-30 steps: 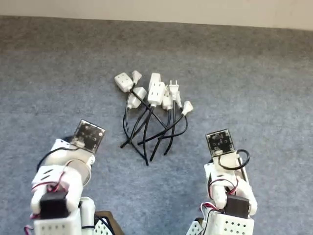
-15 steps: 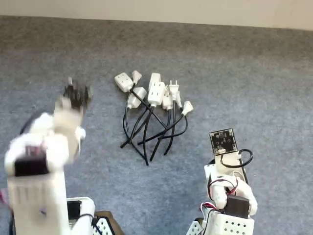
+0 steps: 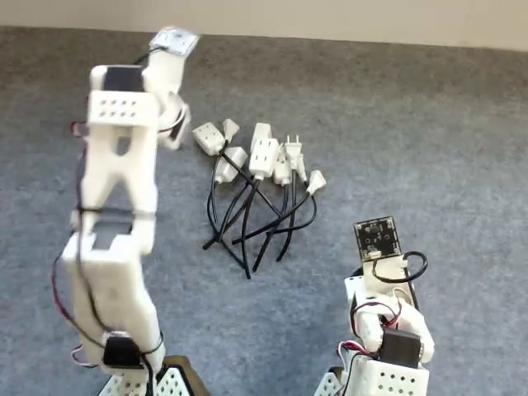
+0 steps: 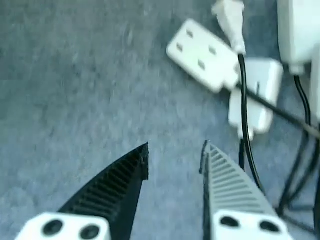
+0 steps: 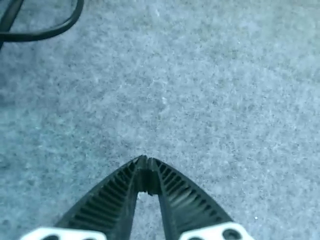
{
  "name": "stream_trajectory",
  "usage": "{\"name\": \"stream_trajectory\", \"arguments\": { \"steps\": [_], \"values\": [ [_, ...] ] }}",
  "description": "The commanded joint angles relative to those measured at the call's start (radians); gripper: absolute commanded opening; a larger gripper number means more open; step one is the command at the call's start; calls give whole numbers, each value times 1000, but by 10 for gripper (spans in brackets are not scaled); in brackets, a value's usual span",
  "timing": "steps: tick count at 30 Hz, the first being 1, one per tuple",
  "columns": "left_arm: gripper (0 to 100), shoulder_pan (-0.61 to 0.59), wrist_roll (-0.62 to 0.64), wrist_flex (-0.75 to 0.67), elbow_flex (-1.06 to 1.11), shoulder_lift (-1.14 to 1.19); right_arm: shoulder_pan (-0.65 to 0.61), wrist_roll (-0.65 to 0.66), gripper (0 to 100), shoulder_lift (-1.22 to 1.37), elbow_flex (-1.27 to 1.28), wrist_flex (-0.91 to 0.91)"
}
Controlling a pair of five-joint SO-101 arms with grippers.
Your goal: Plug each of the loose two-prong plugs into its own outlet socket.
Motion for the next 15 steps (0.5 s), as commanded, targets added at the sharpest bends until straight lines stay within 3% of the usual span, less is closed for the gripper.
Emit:
{"name": "stream_trajectory", "arguments": {
  "steps": [1, 10, 15],
  "values": [
    [207, 30, 40, 6, -390, 282, 1, -5, 10, -7, 124, -18],
    [211, 47, 224, 0, -938, 653, -1, -5, 10, -7, 124, -18],
    [221, 84, 379, -31, -924, 676, -1, -5, 10, -7, 125, -18]
  ]
}}
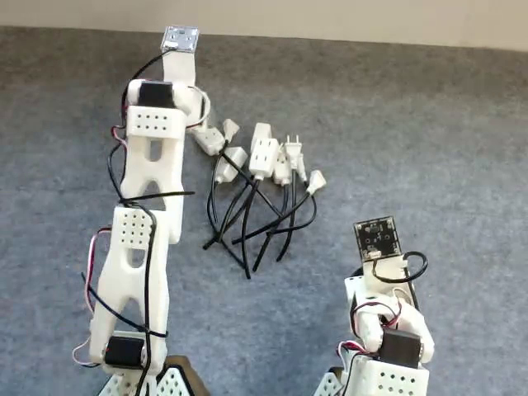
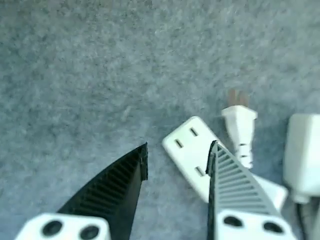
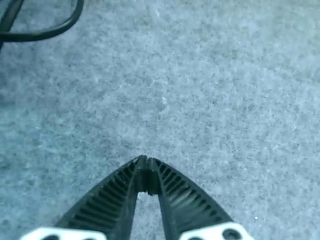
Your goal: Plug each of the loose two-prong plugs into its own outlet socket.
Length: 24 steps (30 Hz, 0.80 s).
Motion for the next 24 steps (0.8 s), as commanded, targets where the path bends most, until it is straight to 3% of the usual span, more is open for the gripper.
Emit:
{"name": "stream_trajectory", "arguments": {
  "steps": [1, 8, 17, 24],
  "values": [
    [231, 51, 115, -29, -53, -5, -1, -5, 10, -7, 125, -18],
    [242, 84, 150, -21, -36, 8, -1, -5, 10, -7, 125, -18],
    [242, -30, 146, -29, -27, 182, -1, -5, 10, -7, 125, -18],
    [242, -91, 146, -12, -22, 191, -1, -5, 10, -7, 125, -18]
  ]
}}
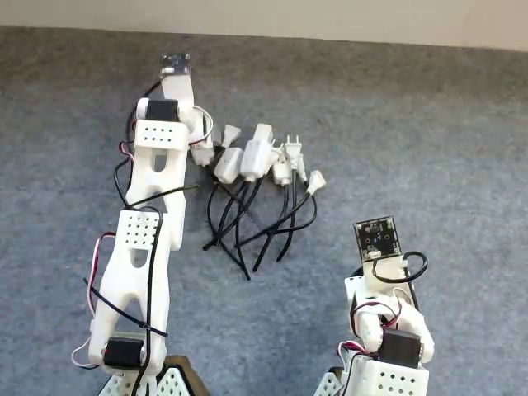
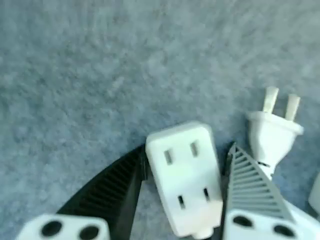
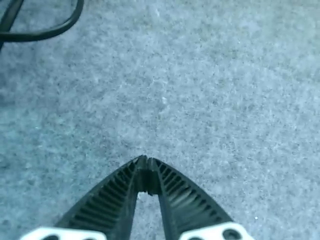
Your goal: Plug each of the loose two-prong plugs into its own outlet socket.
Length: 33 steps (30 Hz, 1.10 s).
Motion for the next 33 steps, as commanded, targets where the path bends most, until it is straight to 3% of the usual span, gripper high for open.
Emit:
{"name": "stream_trajectory", "arguments": {
  "steps": [1, 6, 12, 24, 33],
  "values": [
    [242, -48, -8, 35, -2, -2, -1, -5, 10, -7, 125, -18],
    [226, -42, -66, 98, -5, -2, -1, -3, 10, -7, 125, -18],
    [58, -53, -276, 160, -30, -39, -1, -3, 10, -7, 125, -18],
    [58, -90, -443, 183, -24, -490, -1, -3, 10, -7, 125, -18],
    [56, -177, -578, 178, 254, -803, -1, -3, 10, -7, 125, -18]
  ]
}}
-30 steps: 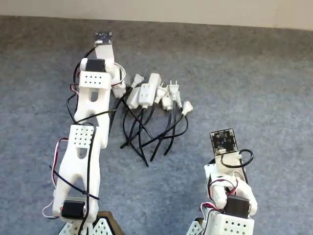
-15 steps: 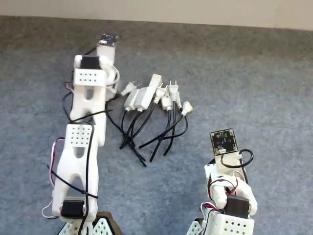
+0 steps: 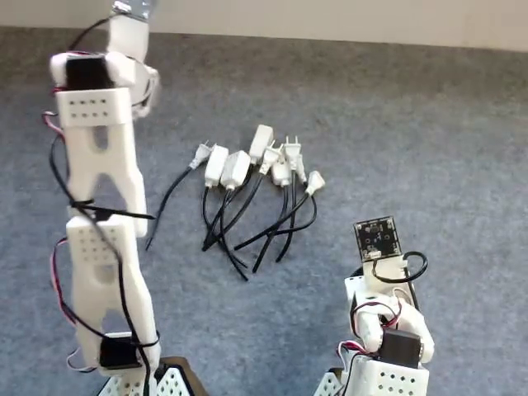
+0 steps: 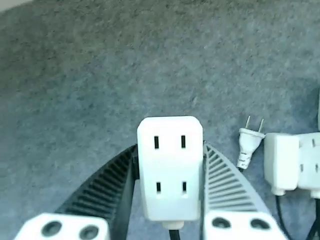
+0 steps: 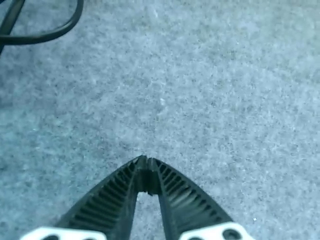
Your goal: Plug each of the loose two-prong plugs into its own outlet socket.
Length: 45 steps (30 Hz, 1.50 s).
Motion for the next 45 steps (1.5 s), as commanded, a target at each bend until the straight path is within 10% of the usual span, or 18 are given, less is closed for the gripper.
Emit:
{"name": "stream_trajectory", "arguments": {
  "steps": [1, 9, 20, 29, 45],
  "values": [
    [56, -81, -107, 6, 74, -202, -1, -3, 10, -7, 125, -18],
    [56, -113, -423, 15, 593, -427, -4, -3, 10, -7, 127, -18],
    [30, 246, -565, 11, 1497, -975, -4, -3, 10, -7, 127, -18],
    [32, 516, -565, -431, 2324, -1377, -4, -3, 10, -7, 127, -18],
    [78, 662, -710, -615, 2433, -1231, -4, -3, 10, -7, 127, -18]
  ]
}}
